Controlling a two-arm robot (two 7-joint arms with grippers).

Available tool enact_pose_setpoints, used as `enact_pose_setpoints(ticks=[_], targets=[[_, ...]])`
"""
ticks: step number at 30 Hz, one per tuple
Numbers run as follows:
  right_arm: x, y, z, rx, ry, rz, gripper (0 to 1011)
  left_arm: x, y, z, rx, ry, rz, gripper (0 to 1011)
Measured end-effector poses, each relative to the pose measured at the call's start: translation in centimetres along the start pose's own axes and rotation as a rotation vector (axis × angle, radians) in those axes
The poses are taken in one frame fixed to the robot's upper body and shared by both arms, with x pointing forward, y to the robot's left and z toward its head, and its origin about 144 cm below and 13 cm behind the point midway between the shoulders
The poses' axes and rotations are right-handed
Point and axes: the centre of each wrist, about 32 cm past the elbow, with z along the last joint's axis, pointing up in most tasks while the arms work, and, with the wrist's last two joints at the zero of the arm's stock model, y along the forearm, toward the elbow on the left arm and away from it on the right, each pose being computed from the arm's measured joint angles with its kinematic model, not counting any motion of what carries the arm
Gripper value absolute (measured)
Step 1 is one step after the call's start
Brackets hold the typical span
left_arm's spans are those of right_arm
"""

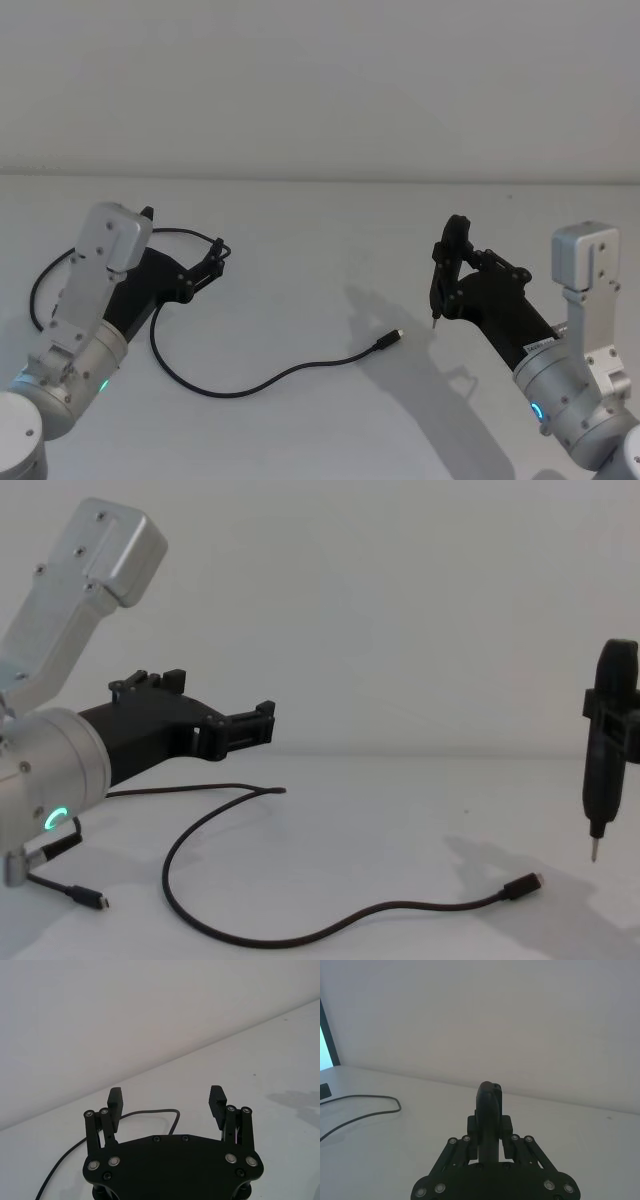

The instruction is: Pick up the data cable with the one hand.

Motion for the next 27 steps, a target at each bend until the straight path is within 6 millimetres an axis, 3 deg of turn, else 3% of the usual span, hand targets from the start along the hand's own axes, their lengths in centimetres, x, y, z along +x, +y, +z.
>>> enact_pose_setpoints(ticks=[27], targets=[[0.00,0.00,0.00,0.000,0.000,0.000,275,-0.01,0.00,-0.03,0.001,0.000,0.000,1001]])
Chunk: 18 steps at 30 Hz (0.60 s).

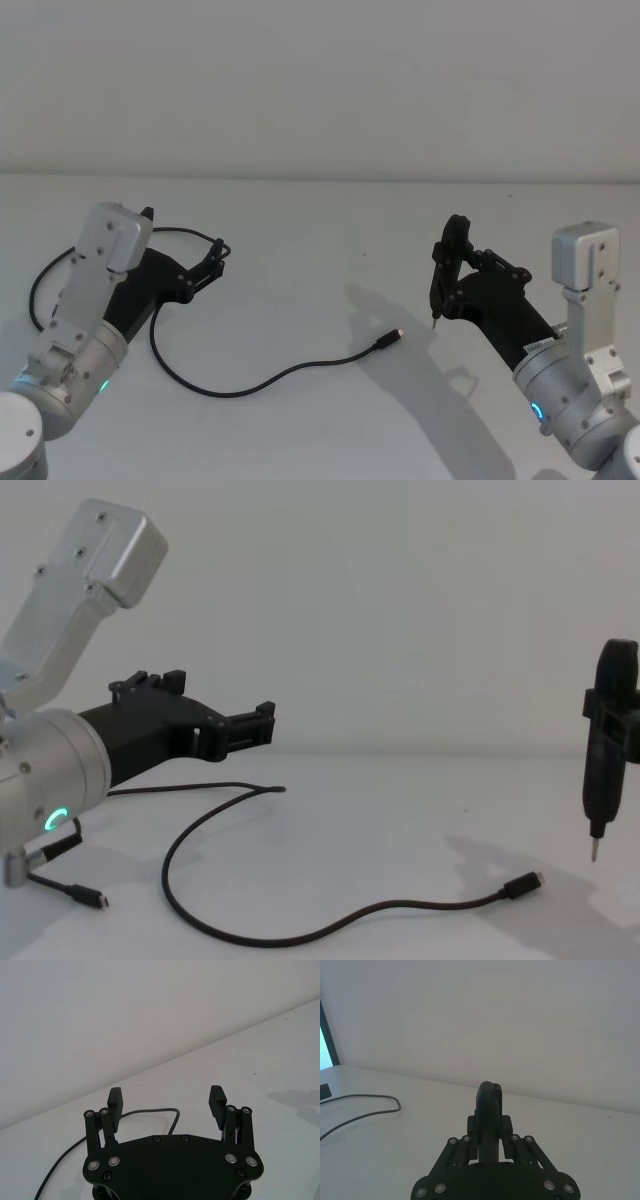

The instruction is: Pick up the data cable with the one hand.

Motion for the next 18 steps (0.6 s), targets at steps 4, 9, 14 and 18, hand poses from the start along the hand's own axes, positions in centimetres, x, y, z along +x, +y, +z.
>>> enact_pose_setpoints(ticks=[4,9,14,18], targets=[[0.00,0.00,0.00,0.000,0.000,0.000,274,0.00,0.00,0.00,0.000,0.000,0.000,1001],[0.00,0.00,0.00,0.000,0.000,0.000,275,0.00,0.00,0.00,0.000,0.000,0.000,1001],[0.00,0.00,0.00,0.000,0.000,0.000,275,0.00,0.00,0.00,0.000,0.000,0.000,1001],[0.00,0.00,0.00,0.000,0.000,0.000,274,0.00,0.00,0.02,0.001,0.000,-0.002,1001]])
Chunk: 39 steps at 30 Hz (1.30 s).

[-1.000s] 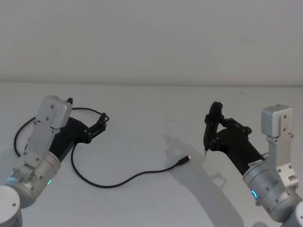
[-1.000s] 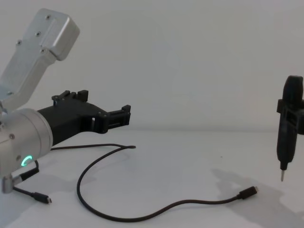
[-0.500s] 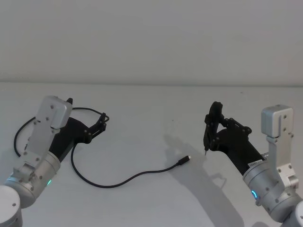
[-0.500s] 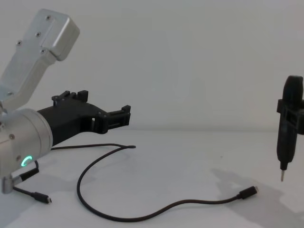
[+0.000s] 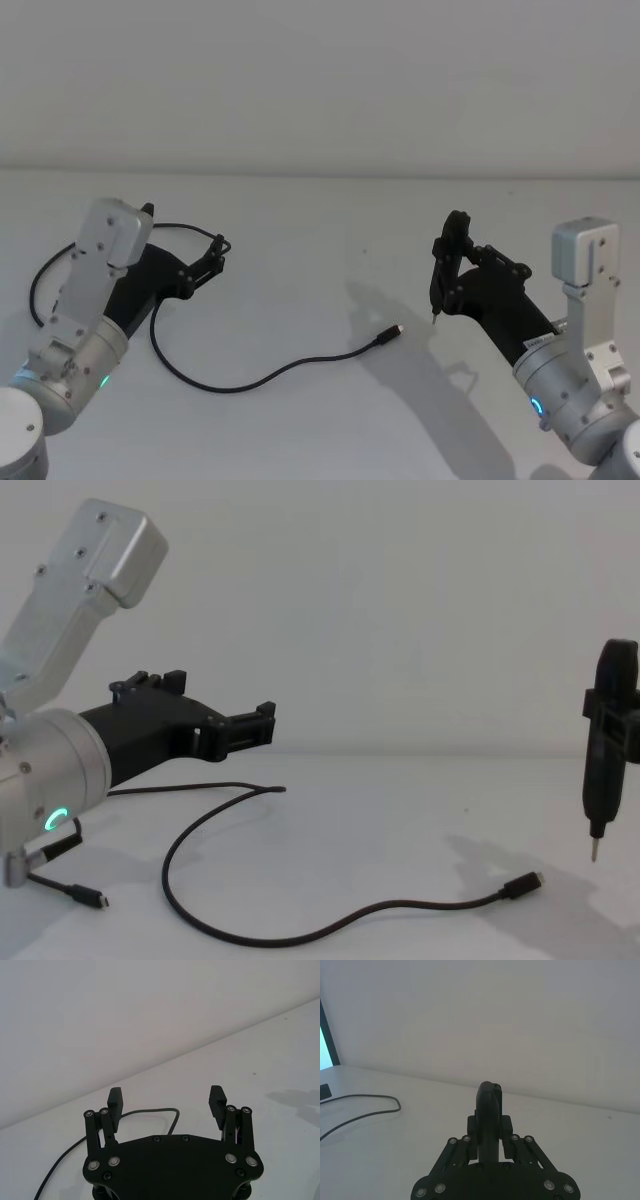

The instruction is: Pick up the data cable with the one hand.

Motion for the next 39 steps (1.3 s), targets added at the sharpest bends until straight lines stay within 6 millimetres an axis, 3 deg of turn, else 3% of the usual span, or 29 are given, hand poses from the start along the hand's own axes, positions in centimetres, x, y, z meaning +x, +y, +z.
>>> enact_pose_setpoints(ticks=[19,39], targets=[[0.0,0.0,0.0,0.000,0.000,0.000,275,2.0,0.0,1.6,0.031,-0.019,-0.170,1001],[0.0,0.0,0.0,0.000,0.000,0.000,274,5.9,0.5,3.1,0.127,-0.037,-0.521,1000]])
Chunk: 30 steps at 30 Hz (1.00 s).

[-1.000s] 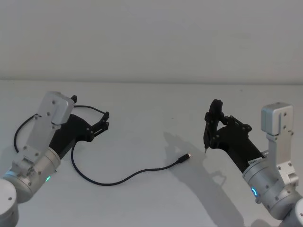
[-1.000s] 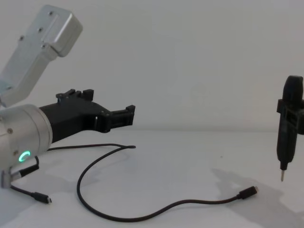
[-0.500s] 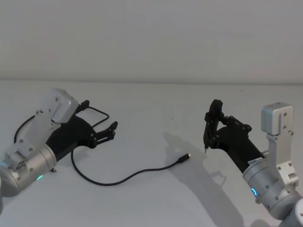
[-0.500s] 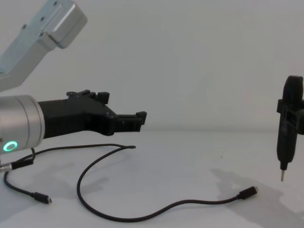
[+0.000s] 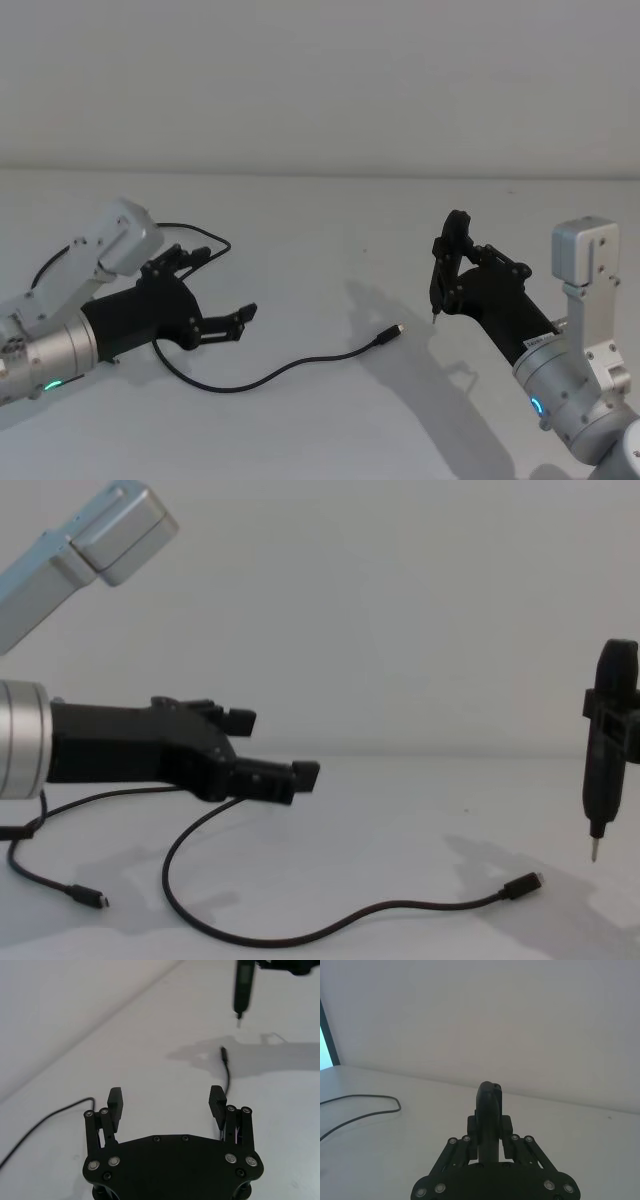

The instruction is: Pick up the data cable with the one hand.

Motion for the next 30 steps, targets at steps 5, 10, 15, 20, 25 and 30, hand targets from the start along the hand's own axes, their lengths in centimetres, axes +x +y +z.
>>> enact_pose_setpoints(ticks=[5,10,15,20,25,30], targets=[[0.0,0.0,0.0,0.000,0.000,0.000,275,0.7,0.2,0.0,0.031,0.009,-0.072,1001],[0.0,0.0,0.0,0.000,0.000,0.000,275,1.2,0.1,-0.1,0.062,0.026,-0.129,1001],[0.0,0.0,0.0,0.000,0.000,0.000,275,1.6,-0.4,-0.2,0.086,0.041,-0.172,1001],[0.0,0.0,0.0,0.000,0.000,0.000,275,1.7,-0.9,-0.3,0.101,0.047,-0.206,1001],[0.0,0.0,0.0,0.000,0.000,0.000,275,1.7,-1.7,-0.5,0.115,0.046,-0.232,1001],[0.0,0.0,0.0,0.000,0.000,0.000,274,1.7,-2.5,-0.9,0.126,0.038,-0.248,1000]])
